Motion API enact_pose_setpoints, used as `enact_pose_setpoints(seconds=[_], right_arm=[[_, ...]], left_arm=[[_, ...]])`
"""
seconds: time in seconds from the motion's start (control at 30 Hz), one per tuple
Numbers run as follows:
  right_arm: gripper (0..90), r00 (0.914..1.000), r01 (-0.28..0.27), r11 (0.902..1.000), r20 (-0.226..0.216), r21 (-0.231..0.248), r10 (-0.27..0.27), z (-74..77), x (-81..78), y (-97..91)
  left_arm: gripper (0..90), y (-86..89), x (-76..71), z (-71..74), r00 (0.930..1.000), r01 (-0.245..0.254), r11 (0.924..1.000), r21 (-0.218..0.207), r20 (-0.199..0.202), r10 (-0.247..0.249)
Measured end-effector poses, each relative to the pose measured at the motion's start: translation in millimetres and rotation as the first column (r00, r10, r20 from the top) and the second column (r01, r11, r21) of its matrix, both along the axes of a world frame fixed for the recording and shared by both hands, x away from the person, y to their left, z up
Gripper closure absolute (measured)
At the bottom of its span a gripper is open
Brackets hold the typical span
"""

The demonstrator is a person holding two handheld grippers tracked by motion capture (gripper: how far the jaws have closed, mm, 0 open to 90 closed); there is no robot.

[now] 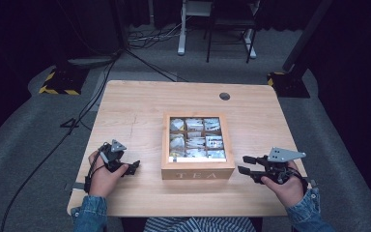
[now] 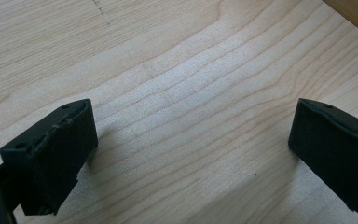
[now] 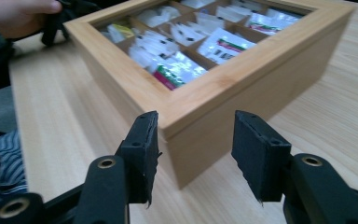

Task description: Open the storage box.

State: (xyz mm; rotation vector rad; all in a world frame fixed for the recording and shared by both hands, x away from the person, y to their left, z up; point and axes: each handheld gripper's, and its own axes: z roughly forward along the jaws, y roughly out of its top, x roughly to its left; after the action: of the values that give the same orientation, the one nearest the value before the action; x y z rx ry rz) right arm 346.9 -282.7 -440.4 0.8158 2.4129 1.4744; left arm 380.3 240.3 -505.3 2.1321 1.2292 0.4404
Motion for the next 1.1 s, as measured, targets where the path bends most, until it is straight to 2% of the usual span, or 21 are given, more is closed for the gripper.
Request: enact_pose_setpoints(seconds=[0.1, 0.37, 0.53, 0.77, 0.9, 1.1], right_arm=[[50.8, 0.9996, -0.027, 0.9995, -0.010, 0.016, 0.028, -1.1, -1.5, 4.3], [50.2, 0.9986, -0.047, 0.9988, -0.024, -0.012, 0.047, -12.8, -1.5, 19.7], [51.9, 0.9996, -0.027, 0.9983, -0.001, -0.051, 0.027, -18.6, 0.1, 25.1], [53.6, 0.9998, -0.022, 0.9981, -0.003, -0.058, 0.022, -22.4, 1.9, 25.5], [53.7, 0.9996, -0.026, 0.9976, 0.011, -0.064, 0.026, -22.1, 1.3, 27.0], [53.4, 0.9976, -0.026, 0.9945, 0.062, -0.101, 0.032, -17.9, -0.6, 29.7]], left_arm=[[1.7, -0.5, 0.0, -0.1, 1.0000, -0.005, 1.0000, -0.003, 0.000, 0.005], [1.7, -0.6, 0.0, -0.1, 1.0000, -0.006, 1.0000, -0.003, 0.000, 0.006], [1.7, -0.6, 0.0, -0.1, 1.0000, -0.006, 1.0000, -0.003, 0.000, 0.006], [1.7, -0.6, 0.0, -0.1, 1.0000, -0.006, 1.0000, -0.003, 0.000, 0.006], [1.7, -0.5, 0.1, -0.1, 1.0000, -0.005, 1.0000, -0.003, 0.000, 0.005], [1.7, -0.5, 0.1, -0.1, 1.0000, -0.005, 1.0000, -0.003, 0.000, 0.005]])
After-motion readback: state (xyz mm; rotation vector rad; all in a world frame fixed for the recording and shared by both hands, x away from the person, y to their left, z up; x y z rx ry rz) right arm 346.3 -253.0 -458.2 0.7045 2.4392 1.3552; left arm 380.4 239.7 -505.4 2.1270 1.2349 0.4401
